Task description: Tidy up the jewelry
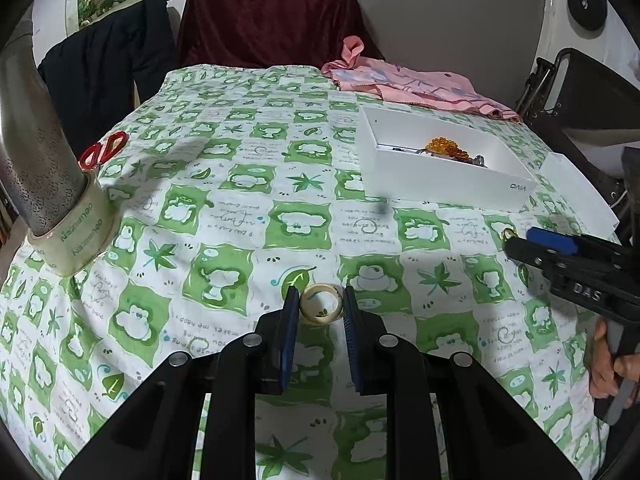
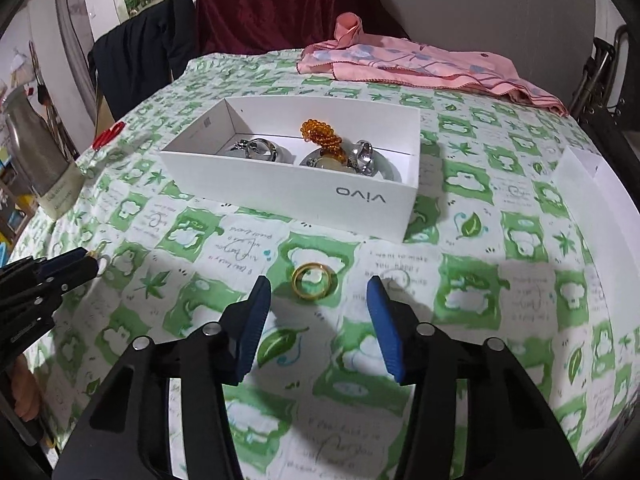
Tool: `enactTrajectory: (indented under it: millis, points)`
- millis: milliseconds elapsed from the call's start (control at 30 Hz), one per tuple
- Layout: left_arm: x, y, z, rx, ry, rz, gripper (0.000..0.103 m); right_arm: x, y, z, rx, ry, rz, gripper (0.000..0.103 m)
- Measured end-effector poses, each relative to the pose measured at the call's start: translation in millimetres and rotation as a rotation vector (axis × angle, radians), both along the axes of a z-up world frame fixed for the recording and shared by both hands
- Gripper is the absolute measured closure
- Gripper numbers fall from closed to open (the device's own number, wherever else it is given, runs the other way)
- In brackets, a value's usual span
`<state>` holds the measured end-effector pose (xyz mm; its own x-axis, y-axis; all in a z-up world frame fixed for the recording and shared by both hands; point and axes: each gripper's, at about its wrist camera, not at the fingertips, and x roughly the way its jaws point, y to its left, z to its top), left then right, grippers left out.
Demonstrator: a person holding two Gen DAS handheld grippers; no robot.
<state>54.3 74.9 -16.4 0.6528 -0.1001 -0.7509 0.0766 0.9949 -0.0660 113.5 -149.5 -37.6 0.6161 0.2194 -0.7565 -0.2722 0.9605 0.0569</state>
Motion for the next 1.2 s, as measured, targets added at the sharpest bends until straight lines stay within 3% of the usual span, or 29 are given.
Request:
enactTrajectory:
  millis: [33, 100, 500, 900, 1200]
  points:
    - [0, 0, 0, 0.0, 0.0, -0.002, 0.081, 2, 2, 0, -0.014, -0.001, -0.002, 0.061]
    - [0, -1, 0, 0.003, 0.0, -0.005, 0.081, 4, 5, 0, -0.043, -0.009, -0.003, 0.082]
    - [-1, -5, -1, 0.013, -0.001, -0.022, 0.081, -48, -27, 7, 0.1, -0.049, -0.03, 0.083]
    - [-34, -15, 5, 0.021, -0.006, -0.039, 0.081, -89, -48, 23, 0.149, -0.092, -0.051, 0.083]
    - [-33, -18, 50, 0.006, -0.084, -0.043, 0.081, -94, -60, 59, 0.211, -0.165, -0.059, 0.083]
